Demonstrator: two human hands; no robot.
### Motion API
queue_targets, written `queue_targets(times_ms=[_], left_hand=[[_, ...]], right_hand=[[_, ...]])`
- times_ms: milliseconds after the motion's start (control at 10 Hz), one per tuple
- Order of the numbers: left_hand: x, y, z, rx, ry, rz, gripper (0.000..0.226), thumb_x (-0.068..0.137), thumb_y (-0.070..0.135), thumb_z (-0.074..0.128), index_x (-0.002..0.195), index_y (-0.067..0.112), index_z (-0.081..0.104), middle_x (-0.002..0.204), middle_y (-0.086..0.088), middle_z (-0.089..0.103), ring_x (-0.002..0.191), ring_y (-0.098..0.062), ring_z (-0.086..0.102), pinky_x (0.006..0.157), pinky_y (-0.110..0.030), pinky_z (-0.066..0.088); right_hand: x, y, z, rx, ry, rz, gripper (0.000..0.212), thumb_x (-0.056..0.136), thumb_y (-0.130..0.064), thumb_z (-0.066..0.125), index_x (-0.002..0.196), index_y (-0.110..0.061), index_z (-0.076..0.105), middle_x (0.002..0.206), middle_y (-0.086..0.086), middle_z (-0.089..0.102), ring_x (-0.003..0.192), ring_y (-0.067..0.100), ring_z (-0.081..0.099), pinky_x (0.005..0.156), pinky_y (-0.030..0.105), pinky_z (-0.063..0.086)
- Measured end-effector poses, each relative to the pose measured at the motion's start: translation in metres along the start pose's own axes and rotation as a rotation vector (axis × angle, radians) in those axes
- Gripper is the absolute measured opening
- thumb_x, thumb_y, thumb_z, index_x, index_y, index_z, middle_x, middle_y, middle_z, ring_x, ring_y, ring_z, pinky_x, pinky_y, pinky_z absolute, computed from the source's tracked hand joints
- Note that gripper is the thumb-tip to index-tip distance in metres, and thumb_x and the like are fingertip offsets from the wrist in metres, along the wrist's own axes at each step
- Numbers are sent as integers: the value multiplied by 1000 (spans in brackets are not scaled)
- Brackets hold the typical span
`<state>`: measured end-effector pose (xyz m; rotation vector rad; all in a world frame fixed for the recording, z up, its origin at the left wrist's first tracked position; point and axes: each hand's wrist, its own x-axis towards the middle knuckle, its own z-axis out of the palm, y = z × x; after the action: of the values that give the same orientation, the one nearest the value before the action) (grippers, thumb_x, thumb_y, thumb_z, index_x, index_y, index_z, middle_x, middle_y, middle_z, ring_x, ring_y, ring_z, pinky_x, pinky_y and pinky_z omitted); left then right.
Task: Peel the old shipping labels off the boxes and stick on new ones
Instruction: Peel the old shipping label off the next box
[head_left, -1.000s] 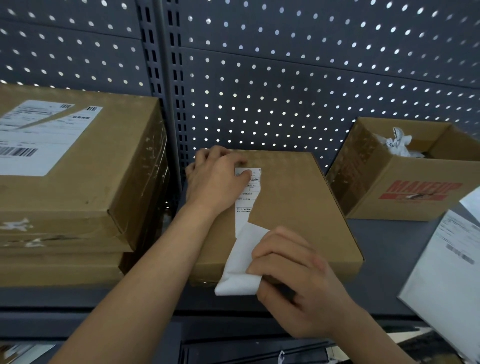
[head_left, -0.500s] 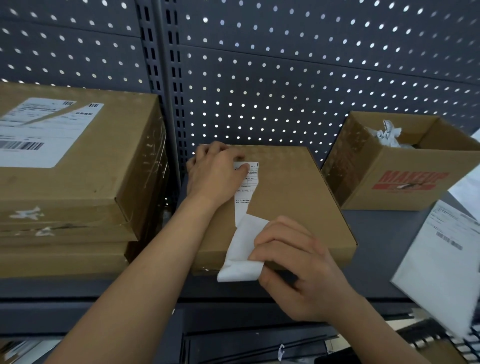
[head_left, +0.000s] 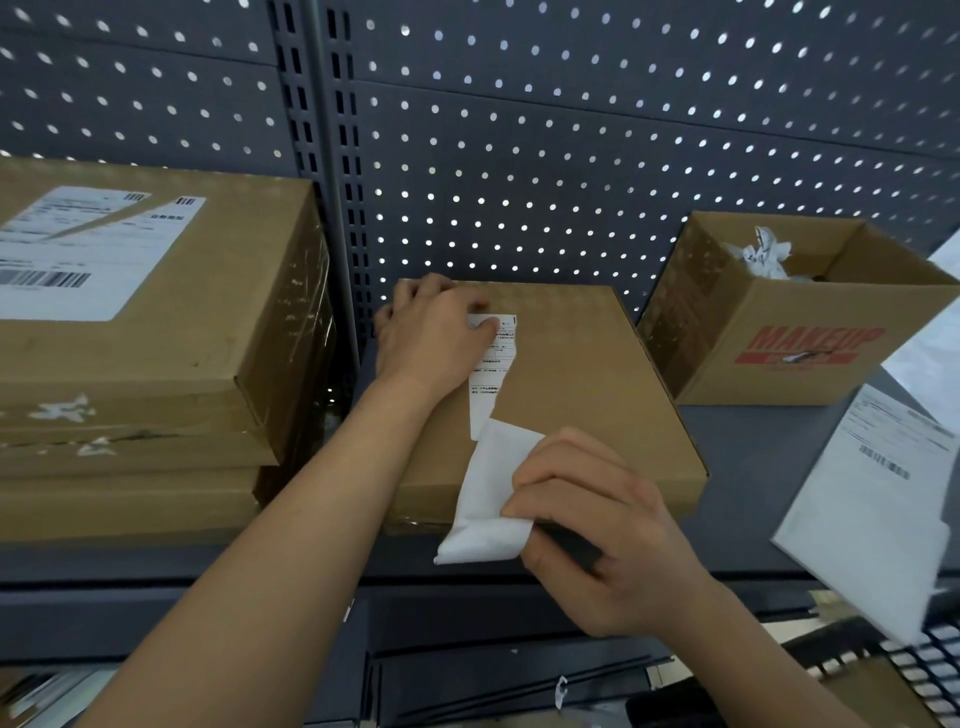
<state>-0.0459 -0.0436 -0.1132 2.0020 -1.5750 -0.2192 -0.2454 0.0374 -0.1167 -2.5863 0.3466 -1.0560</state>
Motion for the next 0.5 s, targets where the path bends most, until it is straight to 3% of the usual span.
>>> queue_targets(times_ms=[300,500], left_hand=[[0,0,0,-2,-5,-5,37,93,46,55,128,37,60,141,5,46,136,-25,28,111,-48,24],[-1,1,-1,-5,0,-4,35,94,46,54,127,38,60,141,5,47,136,-24,27,111,-48,23]], right_hand=[[-3,-5,0,10,34,-11,10,80,-1,63,74,2,69,80,9,62,74,20,52,72,26,42],[-4,-10,0,21,50,-30,10,78,0,62,73,2,69,78,10,61,72,21,52,70,27,42]])
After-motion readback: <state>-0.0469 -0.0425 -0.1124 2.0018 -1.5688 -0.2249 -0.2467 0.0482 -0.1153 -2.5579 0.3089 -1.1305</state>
